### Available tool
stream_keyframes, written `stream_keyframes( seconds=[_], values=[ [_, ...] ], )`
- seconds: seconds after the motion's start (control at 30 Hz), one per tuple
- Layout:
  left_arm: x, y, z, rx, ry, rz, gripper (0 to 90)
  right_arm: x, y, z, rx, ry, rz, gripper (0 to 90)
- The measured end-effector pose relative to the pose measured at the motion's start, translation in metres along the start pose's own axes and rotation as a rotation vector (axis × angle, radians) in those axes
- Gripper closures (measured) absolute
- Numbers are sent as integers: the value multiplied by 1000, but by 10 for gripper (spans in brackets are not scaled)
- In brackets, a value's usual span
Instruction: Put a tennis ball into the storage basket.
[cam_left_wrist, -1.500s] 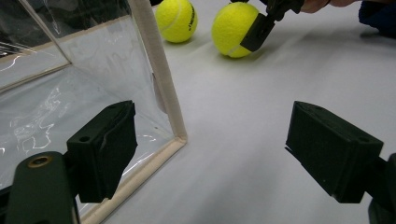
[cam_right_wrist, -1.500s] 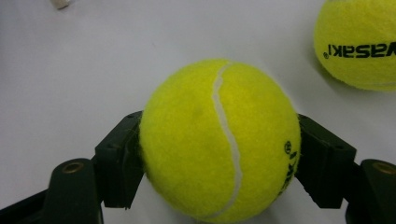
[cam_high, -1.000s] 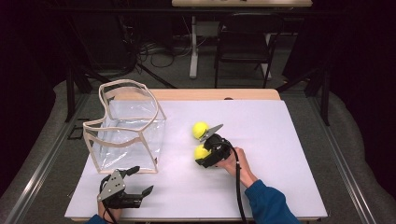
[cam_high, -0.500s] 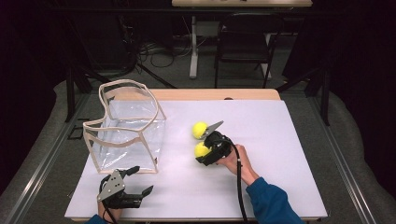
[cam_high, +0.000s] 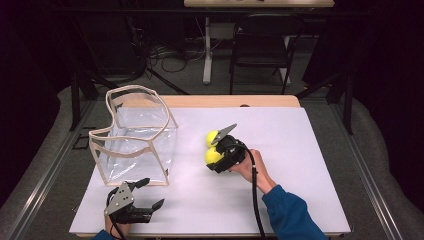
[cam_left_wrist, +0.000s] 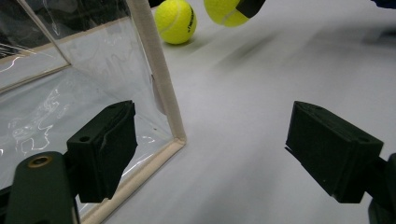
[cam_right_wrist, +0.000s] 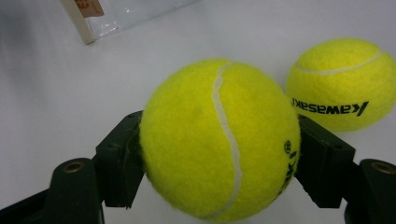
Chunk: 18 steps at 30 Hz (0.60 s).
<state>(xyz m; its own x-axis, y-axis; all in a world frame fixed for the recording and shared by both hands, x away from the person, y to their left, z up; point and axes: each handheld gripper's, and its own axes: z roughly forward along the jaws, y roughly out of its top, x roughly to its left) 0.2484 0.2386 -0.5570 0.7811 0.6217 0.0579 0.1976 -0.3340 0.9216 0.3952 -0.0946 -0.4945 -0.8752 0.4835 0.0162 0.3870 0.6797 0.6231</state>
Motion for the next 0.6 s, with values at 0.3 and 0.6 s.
stream_keyframes(
  seconds=[0.3,0.6],
  values=[
    [-1,0,-1,1,1,3,161,1,10,-1,-2,4,-15,263],
    [0,0,-1,0,0,1,161,1,19,-4,-7,10,-31,263]
  ],
)
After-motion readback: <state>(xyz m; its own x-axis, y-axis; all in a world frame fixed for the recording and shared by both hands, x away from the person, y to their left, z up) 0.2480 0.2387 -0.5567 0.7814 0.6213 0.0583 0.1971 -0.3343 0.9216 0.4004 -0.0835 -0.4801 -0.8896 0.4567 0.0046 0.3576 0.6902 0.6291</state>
